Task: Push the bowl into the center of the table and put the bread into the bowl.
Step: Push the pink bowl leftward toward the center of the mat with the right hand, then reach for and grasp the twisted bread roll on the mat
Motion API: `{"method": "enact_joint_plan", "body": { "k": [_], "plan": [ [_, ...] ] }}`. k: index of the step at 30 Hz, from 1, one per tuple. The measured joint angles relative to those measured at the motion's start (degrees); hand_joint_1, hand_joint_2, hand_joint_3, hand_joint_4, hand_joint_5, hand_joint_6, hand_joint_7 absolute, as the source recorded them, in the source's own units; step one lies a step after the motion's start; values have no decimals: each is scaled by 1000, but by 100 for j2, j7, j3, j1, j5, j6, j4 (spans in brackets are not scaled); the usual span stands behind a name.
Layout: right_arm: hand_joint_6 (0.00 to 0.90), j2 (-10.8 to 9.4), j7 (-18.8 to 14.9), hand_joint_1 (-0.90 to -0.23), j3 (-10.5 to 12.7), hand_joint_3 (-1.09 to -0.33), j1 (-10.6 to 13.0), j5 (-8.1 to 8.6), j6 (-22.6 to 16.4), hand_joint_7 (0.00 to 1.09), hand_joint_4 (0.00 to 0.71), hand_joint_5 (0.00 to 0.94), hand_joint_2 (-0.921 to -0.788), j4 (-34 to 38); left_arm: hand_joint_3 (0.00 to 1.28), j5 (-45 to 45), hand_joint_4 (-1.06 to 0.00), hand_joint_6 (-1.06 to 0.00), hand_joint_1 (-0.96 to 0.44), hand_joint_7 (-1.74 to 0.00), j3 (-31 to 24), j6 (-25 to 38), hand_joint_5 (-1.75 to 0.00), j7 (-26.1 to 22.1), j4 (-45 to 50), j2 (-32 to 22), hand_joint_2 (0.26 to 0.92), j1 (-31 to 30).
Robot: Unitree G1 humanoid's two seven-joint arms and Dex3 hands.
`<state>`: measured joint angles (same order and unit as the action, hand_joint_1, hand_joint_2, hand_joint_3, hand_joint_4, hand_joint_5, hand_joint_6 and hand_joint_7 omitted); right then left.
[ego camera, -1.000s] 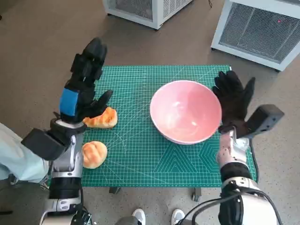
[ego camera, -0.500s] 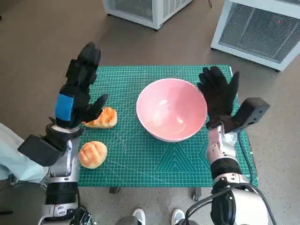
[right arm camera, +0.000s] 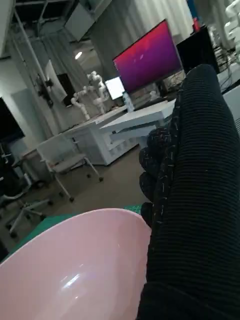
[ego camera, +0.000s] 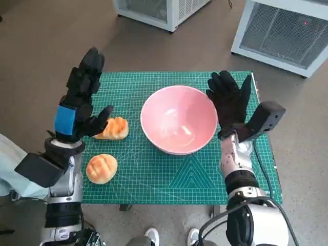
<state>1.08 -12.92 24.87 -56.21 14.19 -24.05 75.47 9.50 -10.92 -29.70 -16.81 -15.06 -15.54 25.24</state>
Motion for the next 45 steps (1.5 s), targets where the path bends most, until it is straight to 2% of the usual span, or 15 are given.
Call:
{"method": "enact_joint_plan", "body": {
  "k": [7, 11, 15, 17, 22, 28, 34, 38, 45],
  "plan": [
    [241, 110, 137, -591, -132, -929, -6, -228, -43, 187, 211, 7, -921, -4, 458, 15, -134, -121, -706, -187, 1, 0, 0, 4, 0, 14, 921, -5],
    [254, 225, 196, -604, -261, -934, -9, -391, -251, 190, 217, 8, -921, -42, 455, 25, -134, -123, -703, -182, 8, 0, 0, 4, -2, 35, 921, -2],
    [246, 360, 174, -660, -394, -902, -34, -553, -576, 186, 210, 4, -921, -121, 454, 24, -134, -126, -708, -178, 35, 1, 0, 4, -43, 58, 921, 15],
    [243, 418, 90, -696, -471, -881, -39, -572, -814, 185, 208, 2, -921, -188, 453, 23, -134, -127, -716, -175, 53, 1, 0, 5, -103, 75, 921, 51],
    [248, 543, -264, -692, -652, -860, -41, -648, -1491, 193, 217, 6, -921, -446, 452, 21, -138, -130, -722, -169, 113, 2, -2, 7, -284, 141, 921, 172],
    [247, 574, -781, -666, -799, -866, -31, -594, -2136, 202, 216, 4, -921, -871, 434, 7, -142, -141, -729, -164, 196, 63, -3, 30, -377, 248, 921, 378],
    [252, 573, -1117, -659, -948, -843, 56, -528, -2495, 221, 224, 7, -921, -1363, 424, -29, -144, -147, -749, -163, 329, 164, -3, 63, -372, 317, 921, 558],
    [253, 568, -1278, -670, -1044, -831, 214, -479, -2529, 233, 227, 7, -921, -1734, 426, -40, -143, -150, -745, -167, 416, 246, -2, 68, -340, 390, 921, 616],
    [216, 560, -1528, -688, -1186, -823, 550, -244, -2454, 319, 232, 4, -921, -2492, 424, -27, -139, -140, -694, -180, 589, 356, 0, -27, -206, 488, 921, 740]
  ]
}}
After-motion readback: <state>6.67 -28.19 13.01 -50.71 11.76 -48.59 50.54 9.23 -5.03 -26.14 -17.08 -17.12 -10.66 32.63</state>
